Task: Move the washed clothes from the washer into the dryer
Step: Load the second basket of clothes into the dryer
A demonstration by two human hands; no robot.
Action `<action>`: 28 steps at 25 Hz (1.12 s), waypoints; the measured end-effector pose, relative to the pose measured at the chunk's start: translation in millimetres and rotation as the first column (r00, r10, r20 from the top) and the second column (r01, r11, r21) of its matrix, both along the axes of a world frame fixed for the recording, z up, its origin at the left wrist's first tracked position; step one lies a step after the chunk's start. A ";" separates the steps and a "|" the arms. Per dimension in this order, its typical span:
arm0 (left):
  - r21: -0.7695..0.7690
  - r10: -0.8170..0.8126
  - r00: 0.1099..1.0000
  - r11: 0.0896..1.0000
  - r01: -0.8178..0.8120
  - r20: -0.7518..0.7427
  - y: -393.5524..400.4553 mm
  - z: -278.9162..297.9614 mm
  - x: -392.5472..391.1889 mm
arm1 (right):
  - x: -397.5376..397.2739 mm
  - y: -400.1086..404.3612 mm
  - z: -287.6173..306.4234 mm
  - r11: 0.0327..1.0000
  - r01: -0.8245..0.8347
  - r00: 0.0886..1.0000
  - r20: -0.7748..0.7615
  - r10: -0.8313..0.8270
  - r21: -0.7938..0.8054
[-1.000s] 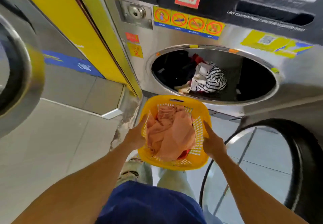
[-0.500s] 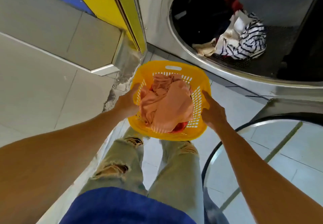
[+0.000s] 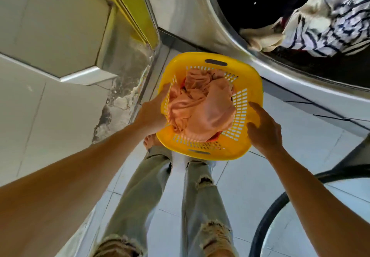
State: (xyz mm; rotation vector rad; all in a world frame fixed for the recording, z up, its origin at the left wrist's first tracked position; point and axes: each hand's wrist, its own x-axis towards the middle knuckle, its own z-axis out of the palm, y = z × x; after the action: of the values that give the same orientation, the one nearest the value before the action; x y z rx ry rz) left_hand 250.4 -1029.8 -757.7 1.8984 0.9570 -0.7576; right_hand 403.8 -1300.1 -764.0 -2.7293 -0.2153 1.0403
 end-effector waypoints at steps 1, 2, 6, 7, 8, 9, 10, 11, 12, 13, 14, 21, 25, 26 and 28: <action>-0.009 -0.004 1.000 1.000 0.004 -0.005 -5.7 -11.3 -0.1 | -2.2 -4.1 -11.2 1.000 0.011 1.000 0.002 -0.011 0.004; -0.021 -0.017 1.000 1.000 0.017 -0.022 -11.1 -18.6 -1.9 | -7.1 -8.5 -19.4 1.000 0.027 1.000 0.001 -0.027 0.002; -0.049 -0.043 0.996 0.998 0.039 -0.078 -21.9 -28.4 -13.6 | -30.9 -17.0 -24.1 0.998 0.055 0.997 0.048 -0.053 -0.041; -0.036 -0.038 0.997 0.999 0.035 -0.071 -21.7 -26.9 -13.4 | -33.6 -12.9 -20.2 0.994 0.091 0.986 0.144 -0.082 -0.060; -0.004 -0.037 0.998 0.999 0.037 -0.052 -21.5 -25.0 -12.1 | -33.5 -5.1 -15.1 0.992 0.117 0.960 0.261 -0.101 -0.048; 0.048 -0.047 0.999 0.998 0.048 -0.018 -21.2 -23.2 -11.0 | -33.2 7.0 -8.1 0.994 0.111 0.927 0.362 -0.103 -0.001; 0.128 -0.068 0.997 0.990 0.064 0.030 -20.8 -21.5 -9.7 | -32.9 21.4 -5.4 0.994 0.077 0.914 0.394 -0.100 0.072; 0.220 -0.096 0.990 0.973 0.072 0.102 -21.3 -18.0 -7.1 | -32.0 35.5 -9.1 0.987 0.063 0.932 0.345 -0.112 0.150; 0.288 -0.111 0.976 0.956 0.054 0.187 -23.2 -13.6 -3.8 | -30.1 49.7 -16.5 0.975 0.104 0.966 0.214 -0.146 0.196; 0.304 -0.102 0.954 0.952 0.012 0.282 -26.5 -9.9 -0.2 | -29.6 62.3 -29.3 0.967 0.179 0.982 0.032 -0.188 0.180; 0.250 -0.057 0.932 0.967 -0.037 0.358 -30.3 -4.9 3.5 | -30.1 70.7 -42.7 0.973 0.209 0.972 -0.126 -0.196 0.096; -0.266 0.618 0.782 0.743 -0.614 -0.079 -68.8 -5.7 18.9 | -56.7 59.8 -25.3 0.852 0.505 0.786 -0.481 -0.388 0.139; -0.526 0.643 0.713 0.519 -0.674 -0.279 -90.5 6.1 22.5 | -67.2 22.1 43.1 0.457 0.867 0.396 -0.830 -0.392 0.198; -0.568 0.616 0.720 0.483 -0.666 -0.320 -96.3 15.3 23.5 | -65.1 10.7 49.3 0.472 0.855 0.427 -0.808 -0.407 0.215; -0.558 0.602 0.725 0.493 -0.667 -0.335 -109.4 27.1 26.6 | -51.6 -3.1 60.9 0.515 0.830 0.488 -0.726 -0.484 0.215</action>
State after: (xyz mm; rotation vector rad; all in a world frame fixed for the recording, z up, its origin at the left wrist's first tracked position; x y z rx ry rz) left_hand 277.0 -1139.2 -730.6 0.7799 1.1613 -0.6010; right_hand 352.1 -1303.2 -703.2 -1.5541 0.5925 1.2203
